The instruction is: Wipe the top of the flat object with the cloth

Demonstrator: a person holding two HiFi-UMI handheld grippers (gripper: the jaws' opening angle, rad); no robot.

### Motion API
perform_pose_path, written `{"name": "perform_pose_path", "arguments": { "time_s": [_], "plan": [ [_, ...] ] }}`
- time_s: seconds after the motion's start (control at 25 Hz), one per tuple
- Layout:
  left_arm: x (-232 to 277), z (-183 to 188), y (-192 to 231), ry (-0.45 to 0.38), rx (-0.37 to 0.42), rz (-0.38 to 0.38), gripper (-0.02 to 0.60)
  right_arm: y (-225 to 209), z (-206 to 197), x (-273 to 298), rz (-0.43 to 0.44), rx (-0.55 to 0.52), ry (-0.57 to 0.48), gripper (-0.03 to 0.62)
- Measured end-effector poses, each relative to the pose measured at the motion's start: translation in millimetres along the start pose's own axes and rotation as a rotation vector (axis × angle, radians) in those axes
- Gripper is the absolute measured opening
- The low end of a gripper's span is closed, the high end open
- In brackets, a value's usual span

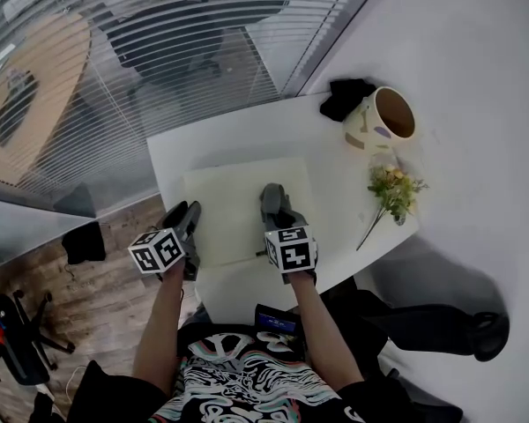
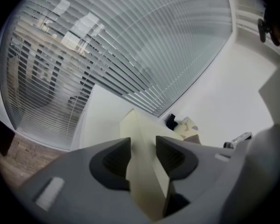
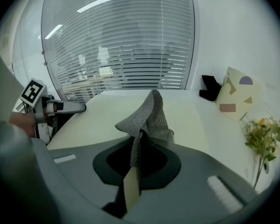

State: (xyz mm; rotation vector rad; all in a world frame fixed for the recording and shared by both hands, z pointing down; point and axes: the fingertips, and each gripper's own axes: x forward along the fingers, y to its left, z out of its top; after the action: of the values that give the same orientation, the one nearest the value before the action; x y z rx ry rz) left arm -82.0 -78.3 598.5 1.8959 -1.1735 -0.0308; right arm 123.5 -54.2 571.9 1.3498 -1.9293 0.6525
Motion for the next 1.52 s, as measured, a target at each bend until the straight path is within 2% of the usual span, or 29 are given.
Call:
{"name": "perform_pose_path", "arguments": {
  "time_s": [0.64, 1.04, 1.52],
  "plan": [
    [-1, -1, 1, -0.001, 0.000, -0.003, 0.221, 18, 1, 2, 0.024, -0.040, 0.014, 0.012],
    [0, -2, -1, 0.003, 0.001, -0.003, 0.219, 53, 5, 7, 0.092, -0.084, 0.018, 0.012],
    [2, -2, -1, 0.005, 0.001, -0.002, 0.219, 72, 9, 12, 0.146, -0.090, 0.044, 0.012]
  ]
}}
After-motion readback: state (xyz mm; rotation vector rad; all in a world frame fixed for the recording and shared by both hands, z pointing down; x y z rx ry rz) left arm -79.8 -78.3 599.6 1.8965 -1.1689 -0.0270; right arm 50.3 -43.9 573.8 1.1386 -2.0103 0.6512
